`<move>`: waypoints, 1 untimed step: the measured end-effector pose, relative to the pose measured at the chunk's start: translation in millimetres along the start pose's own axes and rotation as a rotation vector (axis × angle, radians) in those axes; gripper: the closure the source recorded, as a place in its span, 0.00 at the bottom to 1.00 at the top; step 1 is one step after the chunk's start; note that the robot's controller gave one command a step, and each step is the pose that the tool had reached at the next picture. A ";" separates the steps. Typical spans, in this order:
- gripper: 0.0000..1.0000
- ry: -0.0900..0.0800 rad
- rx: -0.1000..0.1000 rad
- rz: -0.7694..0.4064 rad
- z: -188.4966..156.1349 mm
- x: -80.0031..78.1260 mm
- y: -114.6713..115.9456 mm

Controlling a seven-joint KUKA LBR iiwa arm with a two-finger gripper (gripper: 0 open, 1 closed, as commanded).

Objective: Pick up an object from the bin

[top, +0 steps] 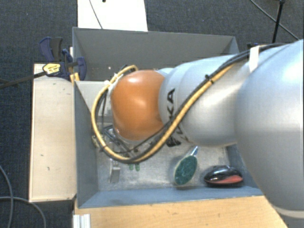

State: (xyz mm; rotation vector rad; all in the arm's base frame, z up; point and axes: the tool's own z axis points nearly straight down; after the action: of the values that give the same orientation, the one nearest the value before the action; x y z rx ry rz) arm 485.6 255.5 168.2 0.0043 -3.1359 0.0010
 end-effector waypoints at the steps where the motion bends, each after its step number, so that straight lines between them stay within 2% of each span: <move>1: 0.00 -0.013 0.000 -0.447 -54.6 -58.4 -9.4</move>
Offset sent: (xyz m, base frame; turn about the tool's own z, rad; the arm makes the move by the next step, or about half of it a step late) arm 0.0562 -0.0086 0.0517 -0.4494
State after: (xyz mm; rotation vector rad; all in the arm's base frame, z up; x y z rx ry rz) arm 544.3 246.3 222.5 0.7025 -3.0699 -0.0009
